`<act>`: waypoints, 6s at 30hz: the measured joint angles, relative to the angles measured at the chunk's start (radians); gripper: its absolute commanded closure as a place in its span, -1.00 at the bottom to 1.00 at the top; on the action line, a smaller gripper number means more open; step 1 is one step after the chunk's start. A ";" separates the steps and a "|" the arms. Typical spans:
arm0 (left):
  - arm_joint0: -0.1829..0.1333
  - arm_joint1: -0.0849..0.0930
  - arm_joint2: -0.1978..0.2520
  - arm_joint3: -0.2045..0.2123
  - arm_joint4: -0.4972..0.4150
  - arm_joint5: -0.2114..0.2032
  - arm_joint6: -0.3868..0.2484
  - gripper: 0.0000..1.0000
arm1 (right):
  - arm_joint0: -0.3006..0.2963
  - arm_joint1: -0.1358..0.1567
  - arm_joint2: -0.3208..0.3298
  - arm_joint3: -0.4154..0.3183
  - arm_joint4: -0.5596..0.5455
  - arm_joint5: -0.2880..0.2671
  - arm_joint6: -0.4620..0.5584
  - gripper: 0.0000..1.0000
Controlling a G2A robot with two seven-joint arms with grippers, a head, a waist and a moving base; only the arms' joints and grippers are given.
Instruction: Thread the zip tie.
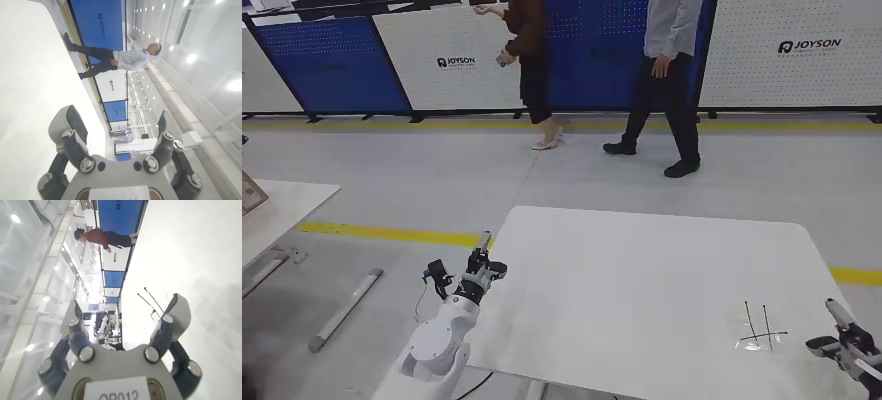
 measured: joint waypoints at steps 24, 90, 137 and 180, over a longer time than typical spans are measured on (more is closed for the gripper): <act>0.000 0.000 0.000 0.000 0.000 0.000 0.000 -1.00 | 0.091 0.040 0.034 0.106 -0.092 -0.055 0.302 -1.00; 0.000 0.000 0.000 0.000 0.000 0.000 0.000 -1.00 | 0.213 0.078 -0.166 0.237 -0.258 -0.126 0.260 0.52; 0.000 0.000 0.000 0.000 0.000 0.000 0.000 -1.00 | 0.095 0.101 -0.067 0.189 0.136 -0.273 0.414 1.00; 0.000 0.000 0.000 0.000 0.000 0.000 0.000 -1.00 | -0.100 0.067 -0.053 -0.074 0.240 -0.354 0.179 1.00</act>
